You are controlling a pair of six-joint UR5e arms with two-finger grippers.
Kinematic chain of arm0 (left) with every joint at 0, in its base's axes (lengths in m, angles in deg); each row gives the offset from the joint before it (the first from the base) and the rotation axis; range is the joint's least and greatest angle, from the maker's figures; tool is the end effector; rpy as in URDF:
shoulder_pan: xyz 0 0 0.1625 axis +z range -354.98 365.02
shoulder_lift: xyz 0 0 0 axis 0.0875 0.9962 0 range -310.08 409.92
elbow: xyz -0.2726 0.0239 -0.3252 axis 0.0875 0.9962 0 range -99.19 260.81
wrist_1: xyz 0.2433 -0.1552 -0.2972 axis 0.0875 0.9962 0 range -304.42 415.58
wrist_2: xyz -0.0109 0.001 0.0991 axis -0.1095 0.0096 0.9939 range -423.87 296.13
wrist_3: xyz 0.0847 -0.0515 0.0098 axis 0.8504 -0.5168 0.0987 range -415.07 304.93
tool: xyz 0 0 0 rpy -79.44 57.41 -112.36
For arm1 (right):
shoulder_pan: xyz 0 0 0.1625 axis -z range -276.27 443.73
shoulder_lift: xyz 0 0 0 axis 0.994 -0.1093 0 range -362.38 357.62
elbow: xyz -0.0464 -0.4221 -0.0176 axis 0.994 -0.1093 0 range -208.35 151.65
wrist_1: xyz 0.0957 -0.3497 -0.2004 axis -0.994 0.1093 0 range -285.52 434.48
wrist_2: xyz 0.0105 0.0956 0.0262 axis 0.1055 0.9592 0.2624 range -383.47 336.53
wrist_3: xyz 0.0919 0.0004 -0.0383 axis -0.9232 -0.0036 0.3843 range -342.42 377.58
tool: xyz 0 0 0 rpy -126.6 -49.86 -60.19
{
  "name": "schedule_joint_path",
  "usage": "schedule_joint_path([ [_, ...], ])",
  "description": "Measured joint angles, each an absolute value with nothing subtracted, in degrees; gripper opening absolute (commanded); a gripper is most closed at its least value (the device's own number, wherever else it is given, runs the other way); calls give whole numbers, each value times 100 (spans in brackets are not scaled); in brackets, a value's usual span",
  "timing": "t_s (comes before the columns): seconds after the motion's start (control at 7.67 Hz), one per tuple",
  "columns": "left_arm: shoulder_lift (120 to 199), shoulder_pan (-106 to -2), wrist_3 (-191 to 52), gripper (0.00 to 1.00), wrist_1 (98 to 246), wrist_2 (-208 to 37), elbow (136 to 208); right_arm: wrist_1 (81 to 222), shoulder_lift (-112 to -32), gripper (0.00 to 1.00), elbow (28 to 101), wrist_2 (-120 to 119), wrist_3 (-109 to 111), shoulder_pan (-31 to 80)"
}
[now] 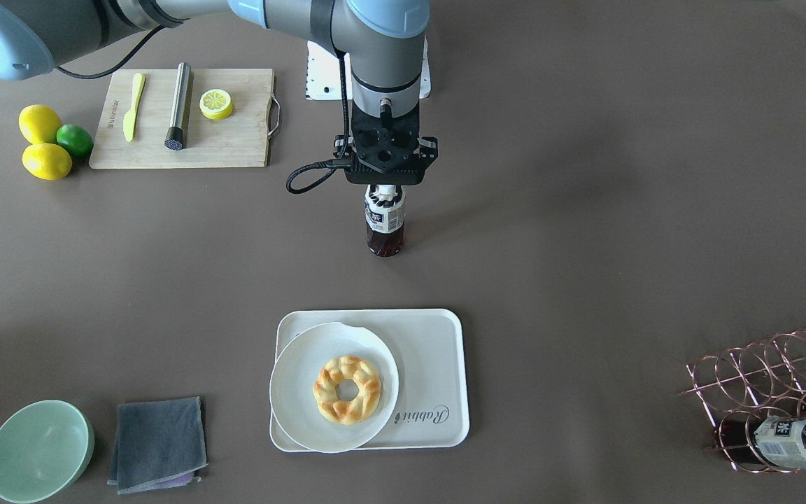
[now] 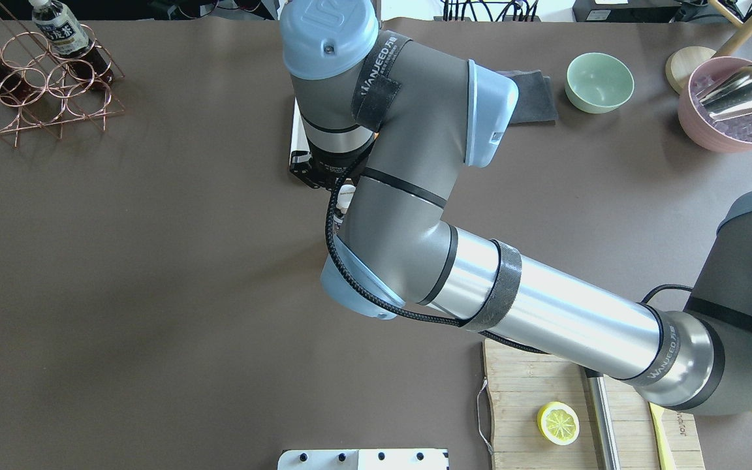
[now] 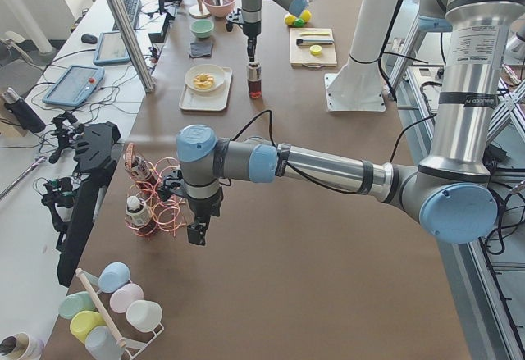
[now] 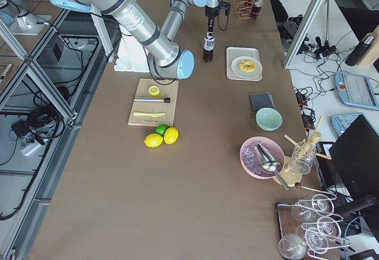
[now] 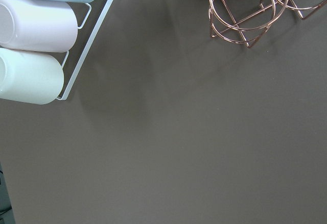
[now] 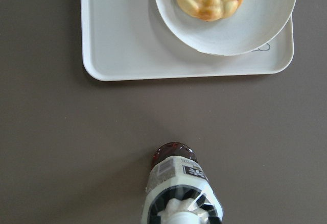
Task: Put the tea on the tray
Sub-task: 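Grasp the tea bottle with the right gripper and lift it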
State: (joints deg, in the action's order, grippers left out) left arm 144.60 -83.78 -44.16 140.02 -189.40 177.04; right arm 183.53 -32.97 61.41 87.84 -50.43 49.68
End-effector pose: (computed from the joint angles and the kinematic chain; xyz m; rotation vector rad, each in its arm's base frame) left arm -0.0644 -0.5281 0.5833 0.1428 0.6112 0.2332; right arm -0.5280 -0.4740 0.0487 0.0103 -0.7781 0.0696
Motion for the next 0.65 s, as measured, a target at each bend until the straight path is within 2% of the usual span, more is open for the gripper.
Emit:
schedule_joint_path([
  [0.39,14603,-8378,-4412,97,13996,-18890,17632,18656,-2889,0,6007,8819,-5003,4629],
  [0.65,14687,-8402,-4416,97,13988,-18879,17604,18637,-2482,0,5421,8819,-4953,4373],
])
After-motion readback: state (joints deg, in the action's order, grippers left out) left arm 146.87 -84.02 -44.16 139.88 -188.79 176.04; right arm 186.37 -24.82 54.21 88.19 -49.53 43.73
